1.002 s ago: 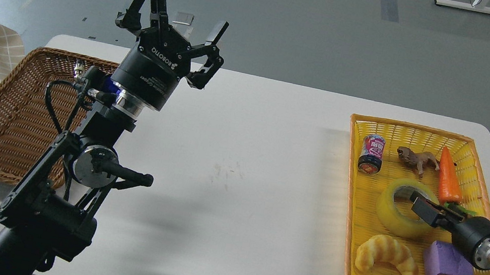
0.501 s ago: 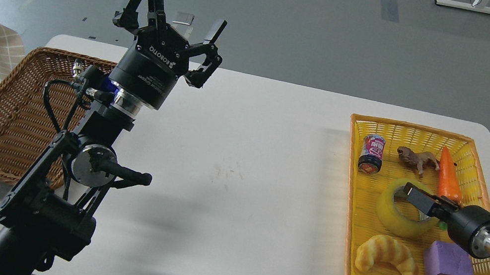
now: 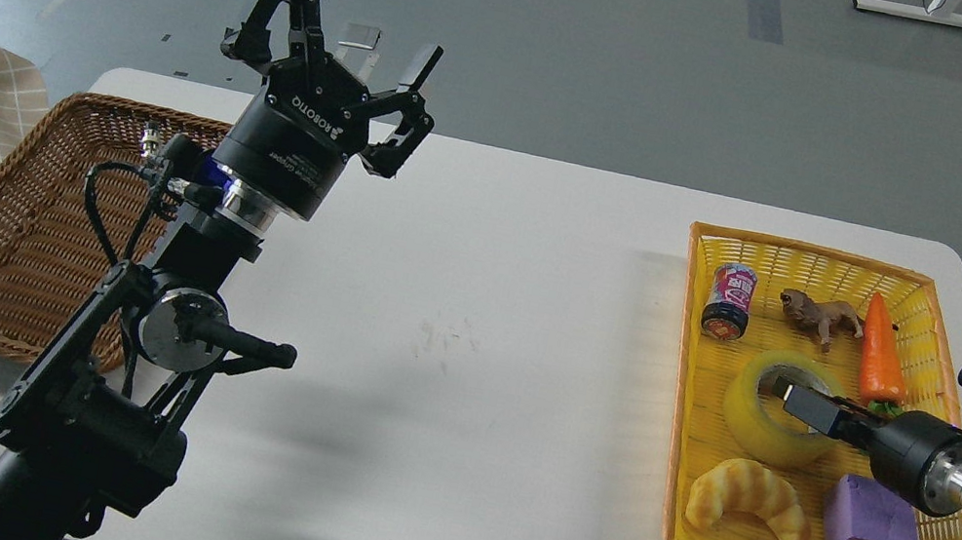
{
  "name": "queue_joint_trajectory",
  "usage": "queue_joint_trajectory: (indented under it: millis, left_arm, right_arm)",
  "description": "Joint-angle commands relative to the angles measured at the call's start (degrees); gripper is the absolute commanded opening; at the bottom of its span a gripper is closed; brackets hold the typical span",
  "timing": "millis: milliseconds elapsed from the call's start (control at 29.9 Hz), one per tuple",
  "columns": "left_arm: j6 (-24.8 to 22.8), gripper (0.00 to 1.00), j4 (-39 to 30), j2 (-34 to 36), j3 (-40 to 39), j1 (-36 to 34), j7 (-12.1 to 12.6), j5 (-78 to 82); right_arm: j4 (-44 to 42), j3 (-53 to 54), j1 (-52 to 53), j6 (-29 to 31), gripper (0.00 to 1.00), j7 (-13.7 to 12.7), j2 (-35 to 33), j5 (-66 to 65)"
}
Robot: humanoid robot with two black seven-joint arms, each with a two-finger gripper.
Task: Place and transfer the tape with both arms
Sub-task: 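Insert the right gripper into the tape roll's hole and close it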
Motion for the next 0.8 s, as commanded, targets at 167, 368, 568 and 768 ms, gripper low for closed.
queue_joint_trajectory:
  millis: [167, 368, 568, 768]
  left_arm:
    - [0.01, 0.99, 0.00, 0.00, 0.16, 0.74, 0.00, 0.17]
    - [0.01, 0.99, 0.00, 0.00, 0.25, 0.83, 0.00, 0.17]
    - [0.01, 0.99, 0.00, 0.00, 0.16, 0.83, 0.00, 0.17]
    - [0.01, 0.99, 0.00, 0.00, 0.34, 1.27, 0.00, 0.08]
  right_arm:
    - [0.80, -2.76, 2.49, 0.33, 0.95, 1.40, -3.37, -4.67]
    - [0.80, -2.93, 1.61, 0.33, 0.62, 1.40, -3.29, -4.85]
    - [0.80, -2.93, 0.99, 0.33, 0.49, 1.31, -3.29, -4.85]
    - [0.72, -2.93, 0.91, 0.33, 0.38, 1.31, -3.29, -5.64]
